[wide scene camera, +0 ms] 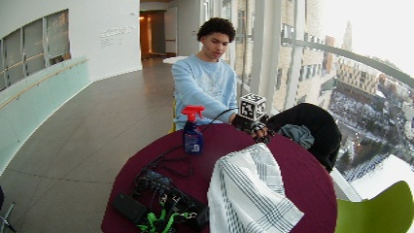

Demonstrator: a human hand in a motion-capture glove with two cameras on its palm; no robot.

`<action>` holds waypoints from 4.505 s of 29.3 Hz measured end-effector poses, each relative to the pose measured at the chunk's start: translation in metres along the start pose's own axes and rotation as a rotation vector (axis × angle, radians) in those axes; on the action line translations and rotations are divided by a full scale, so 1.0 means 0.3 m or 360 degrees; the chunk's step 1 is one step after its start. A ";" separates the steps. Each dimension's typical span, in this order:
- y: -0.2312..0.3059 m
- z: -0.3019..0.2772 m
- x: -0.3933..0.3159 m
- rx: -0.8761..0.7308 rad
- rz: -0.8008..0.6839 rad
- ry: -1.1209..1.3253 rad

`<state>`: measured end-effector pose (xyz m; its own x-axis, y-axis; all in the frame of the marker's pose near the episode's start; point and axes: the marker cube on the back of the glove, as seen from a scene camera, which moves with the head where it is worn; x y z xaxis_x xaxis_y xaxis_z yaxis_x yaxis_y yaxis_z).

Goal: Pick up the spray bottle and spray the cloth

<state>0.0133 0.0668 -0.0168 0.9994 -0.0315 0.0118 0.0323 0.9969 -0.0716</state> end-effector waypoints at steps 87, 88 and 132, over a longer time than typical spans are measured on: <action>0.568 0.105 0.754 0.0505 0.0046 -0.2087; 0.565 0.103 0.749 0.0516 0.0052 -0.2092; 0.205 -0.252 1.053 -0.0236 0.0942 -0.0932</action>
<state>0.3316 0.1129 -0.0927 0.6869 0.5762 0.4428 -0.4533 0.8160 -0.3586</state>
